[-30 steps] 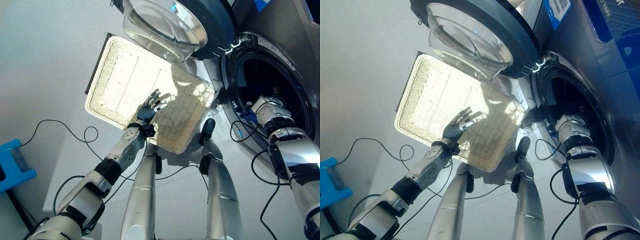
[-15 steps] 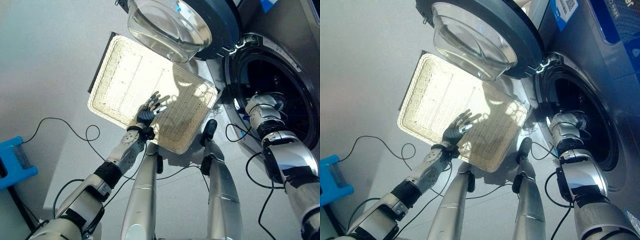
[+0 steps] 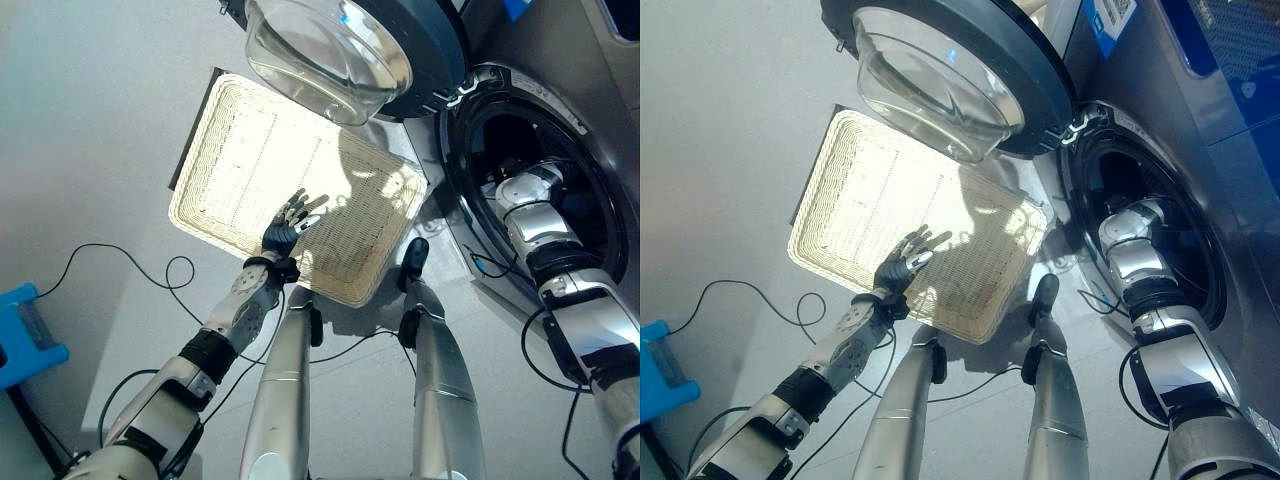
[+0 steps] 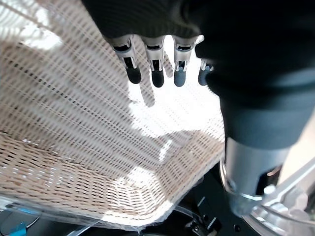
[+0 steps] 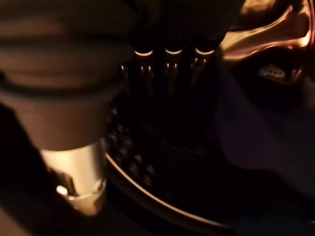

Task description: Put the clothes into the washing machine.

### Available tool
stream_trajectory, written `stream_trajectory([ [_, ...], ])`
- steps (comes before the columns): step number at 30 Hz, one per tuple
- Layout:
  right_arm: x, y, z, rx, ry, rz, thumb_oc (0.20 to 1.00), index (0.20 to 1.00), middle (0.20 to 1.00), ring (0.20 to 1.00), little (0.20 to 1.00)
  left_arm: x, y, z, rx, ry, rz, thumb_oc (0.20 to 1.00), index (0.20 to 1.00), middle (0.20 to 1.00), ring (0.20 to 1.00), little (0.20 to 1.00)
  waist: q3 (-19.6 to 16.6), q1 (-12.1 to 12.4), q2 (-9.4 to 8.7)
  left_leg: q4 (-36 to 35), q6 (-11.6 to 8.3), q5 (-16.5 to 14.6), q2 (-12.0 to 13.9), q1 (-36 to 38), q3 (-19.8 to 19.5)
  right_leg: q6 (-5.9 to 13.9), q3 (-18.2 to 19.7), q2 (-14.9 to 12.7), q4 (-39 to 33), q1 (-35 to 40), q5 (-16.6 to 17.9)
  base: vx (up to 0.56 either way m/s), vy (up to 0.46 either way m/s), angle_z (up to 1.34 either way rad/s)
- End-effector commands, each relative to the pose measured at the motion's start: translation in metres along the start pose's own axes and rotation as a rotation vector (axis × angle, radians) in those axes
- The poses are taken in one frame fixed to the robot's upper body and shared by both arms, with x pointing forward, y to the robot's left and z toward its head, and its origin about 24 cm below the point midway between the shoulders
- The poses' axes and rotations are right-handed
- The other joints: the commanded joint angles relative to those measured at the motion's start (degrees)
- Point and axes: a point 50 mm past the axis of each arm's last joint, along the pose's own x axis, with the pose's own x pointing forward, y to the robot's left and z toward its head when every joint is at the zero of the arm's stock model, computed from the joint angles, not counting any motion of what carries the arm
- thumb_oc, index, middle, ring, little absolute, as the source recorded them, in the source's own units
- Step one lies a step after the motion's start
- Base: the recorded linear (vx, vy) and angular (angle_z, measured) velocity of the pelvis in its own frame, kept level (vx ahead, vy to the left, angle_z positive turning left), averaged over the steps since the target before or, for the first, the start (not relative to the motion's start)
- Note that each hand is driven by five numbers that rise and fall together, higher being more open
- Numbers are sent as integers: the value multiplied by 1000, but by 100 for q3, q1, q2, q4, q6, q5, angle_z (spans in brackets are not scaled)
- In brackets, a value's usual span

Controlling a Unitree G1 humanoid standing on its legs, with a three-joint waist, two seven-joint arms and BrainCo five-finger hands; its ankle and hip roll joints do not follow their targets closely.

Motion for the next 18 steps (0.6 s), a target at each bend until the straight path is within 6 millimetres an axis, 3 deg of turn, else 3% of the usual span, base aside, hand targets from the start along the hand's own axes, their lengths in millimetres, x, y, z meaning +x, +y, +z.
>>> stream_trajectory([
  [1,4,-8,-4,-93,-64,-1,1000,1000,1000,1000,1000,-4,-11,-1,-41,-40,-34,1000,1000,1000,1000,1000,-119,-86,379,-439,247,-139,-334,266,481,529,-183,156,981,-24,-667,0,0,0],
  [8,-30,1,-33,-32,48,19,1000,1000,1000,1000,1000,-4,-15,-6,-49,-49,-34,1000,1000,1000,1000,1000,-119,-139,385,-494,246,-141,-328,298,538,521,-172,169,880,16,-657,2,6,-1],
  [13,-53,2,-44,8,92,2,1000,1000,1000,1000,1000,-4,-19,-10,-53,-50,-29,1000,1000,1000,1000,1000,-119,-218,385,-507,224,-143,-331,337,587,513,-123,202,835,58,-664,3,15,-1],
  [18,-63,0,-49,19,104,-18,1000,1000,1000,1000,1000,-5,-22,-11,-62,-56,-24,1000,1000,1000,1000,1000,-119,-278,383,-520,222,-135,-319,325,650,503,-82,223,819,31,-663,1,27,-5],
])
